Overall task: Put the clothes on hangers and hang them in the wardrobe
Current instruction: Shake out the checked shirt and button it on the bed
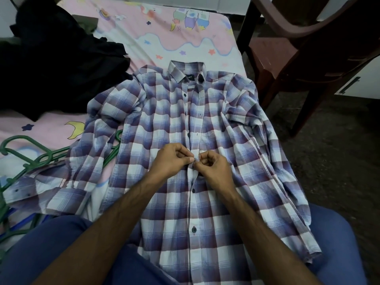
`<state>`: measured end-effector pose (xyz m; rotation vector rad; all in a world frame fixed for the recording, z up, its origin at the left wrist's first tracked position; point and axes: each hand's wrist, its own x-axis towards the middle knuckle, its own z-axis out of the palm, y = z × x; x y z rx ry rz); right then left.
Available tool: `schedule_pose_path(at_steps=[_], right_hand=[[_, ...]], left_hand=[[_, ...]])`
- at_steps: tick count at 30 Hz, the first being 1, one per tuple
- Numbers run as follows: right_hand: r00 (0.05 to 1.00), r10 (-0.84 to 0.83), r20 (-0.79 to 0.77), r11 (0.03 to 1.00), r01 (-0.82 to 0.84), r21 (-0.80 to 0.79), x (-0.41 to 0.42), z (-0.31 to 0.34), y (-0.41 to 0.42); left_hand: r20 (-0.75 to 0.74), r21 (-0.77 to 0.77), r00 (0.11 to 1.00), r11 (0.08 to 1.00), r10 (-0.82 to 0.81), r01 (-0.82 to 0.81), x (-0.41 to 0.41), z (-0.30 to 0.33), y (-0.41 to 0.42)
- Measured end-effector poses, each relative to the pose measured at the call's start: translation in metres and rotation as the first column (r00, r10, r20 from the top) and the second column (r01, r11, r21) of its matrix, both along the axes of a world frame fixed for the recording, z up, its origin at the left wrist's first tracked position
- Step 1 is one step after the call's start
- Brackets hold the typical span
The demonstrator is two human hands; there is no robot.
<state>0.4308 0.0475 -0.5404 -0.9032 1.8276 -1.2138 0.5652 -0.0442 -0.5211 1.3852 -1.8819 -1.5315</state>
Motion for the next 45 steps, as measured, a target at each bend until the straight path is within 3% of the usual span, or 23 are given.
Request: schedule_pose_path(at_steps=[8, 20, 34, 39, 45], right_hand=[[0.986, 0.067, 0.155, 0.995, -0.054, -0.083, -0.008, -0.004, 0.002], [0.975, 0.092, 0.204, 0.989, -0.066, -0.129, -0.014, -0.006, 0.000], [0.991, 0.065, 0.118, 0.987, -0.047, -0.154, -0.006, -0.002, 0.005], [0.999, 0.033, 0.013, 0.991, -0.031, -0.128, -0.003, -0.005, 0.005], [0.999, 0.030, -0.011, 0.994, -0.031, -0.103, -0.001, -0.006, 0.002]], left_hand=[[0.065, -0.105, 0.997, 0.994, 0.039, -0.032, -0.002, -0.002, 0.004], [-0.023, 0.022, 0.999, 0.999, 0.029, -0.028, -0.001, -0.010, 0.001], [-0.091, 0.065, 0.993, 0.995, 0.076, -0.070, 0.000, -0.005, 0.002], [0.025, -0.032, 0.999, 0.999, 0.038, -0.037, 0.000, -0.009, 0.000], [-0.098, 0.103, 0.992, 0.993, 0.074, -0.063, 0.002, -0.007, -0.003]])
